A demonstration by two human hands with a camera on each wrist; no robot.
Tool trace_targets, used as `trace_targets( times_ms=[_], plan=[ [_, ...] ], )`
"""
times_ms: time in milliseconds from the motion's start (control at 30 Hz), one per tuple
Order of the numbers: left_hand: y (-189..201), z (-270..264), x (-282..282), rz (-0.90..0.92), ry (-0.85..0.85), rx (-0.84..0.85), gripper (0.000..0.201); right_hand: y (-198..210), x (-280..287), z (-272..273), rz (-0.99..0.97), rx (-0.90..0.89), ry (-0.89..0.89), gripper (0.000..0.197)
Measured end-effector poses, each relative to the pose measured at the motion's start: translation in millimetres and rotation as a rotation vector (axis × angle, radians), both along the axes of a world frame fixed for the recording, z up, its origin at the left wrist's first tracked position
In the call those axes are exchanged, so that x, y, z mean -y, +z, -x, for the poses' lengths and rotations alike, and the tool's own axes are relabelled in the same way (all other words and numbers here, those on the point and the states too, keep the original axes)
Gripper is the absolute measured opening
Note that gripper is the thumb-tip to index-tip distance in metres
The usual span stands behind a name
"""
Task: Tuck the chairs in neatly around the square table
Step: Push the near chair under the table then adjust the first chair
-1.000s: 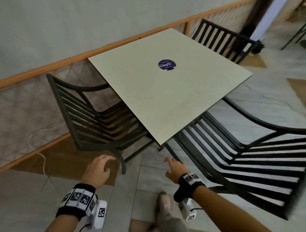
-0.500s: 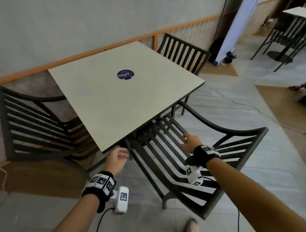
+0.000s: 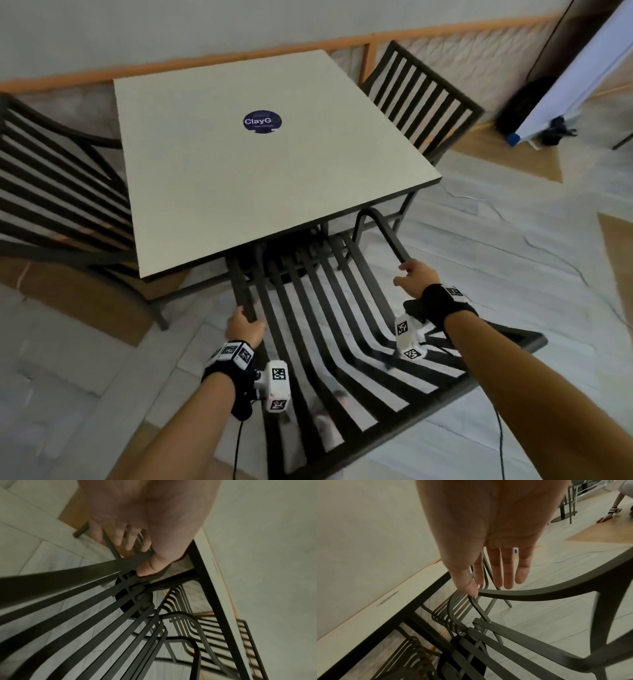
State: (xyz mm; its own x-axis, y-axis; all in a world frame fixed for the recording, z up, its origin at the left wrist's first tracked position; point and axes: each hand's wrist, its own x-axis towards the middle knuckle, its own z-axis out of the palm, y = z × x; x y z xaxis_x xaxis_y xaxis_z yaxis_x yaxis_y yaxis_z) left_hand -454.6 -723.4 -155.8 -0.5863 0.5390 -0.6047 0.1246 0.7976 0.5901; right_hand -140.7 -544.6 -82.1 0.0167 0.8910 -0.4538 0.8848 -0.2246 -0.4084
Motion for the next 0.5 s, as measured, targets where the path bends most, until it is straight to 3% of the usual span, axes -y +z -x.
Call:
trace_targets(
  times_ms=[67, 167, 367, 433, 500],
  plan=[
    [-1.8, -2.4, -2.7, 0.099, 0.049, 0.0, 0.065, -9.2, -16.7, 0.0, -0.032, -0.016, -0.012, 0.053],
    [-8.9, -7.0, -13.3, 0.227, 0.227, 0.07, 0.081, -30.1, -48.6, -1.4, -0.073, 0.007, -0.012, 0.058],
    [-100.4, -5.5, -24.2, 0.226, 0.429, 0.168, 0.092, -84.9, -94.6, -23.6, 0.01, 0.167, -0.01, 0.066],
    [-77.8, -20.6, -26.3, 0.193, 0.455, 0.172, 0.087, -101.5, -102.3, -36.4, 0.089, 0.217, -0.011, 0.073],
    [-64.8, -32.6, -26.6, 0.186, 0.448, 0.134, 0.079, -114.8, -108.7, -46.3, 0.184, 0.153, -0.026, 0.08]
  ],
)
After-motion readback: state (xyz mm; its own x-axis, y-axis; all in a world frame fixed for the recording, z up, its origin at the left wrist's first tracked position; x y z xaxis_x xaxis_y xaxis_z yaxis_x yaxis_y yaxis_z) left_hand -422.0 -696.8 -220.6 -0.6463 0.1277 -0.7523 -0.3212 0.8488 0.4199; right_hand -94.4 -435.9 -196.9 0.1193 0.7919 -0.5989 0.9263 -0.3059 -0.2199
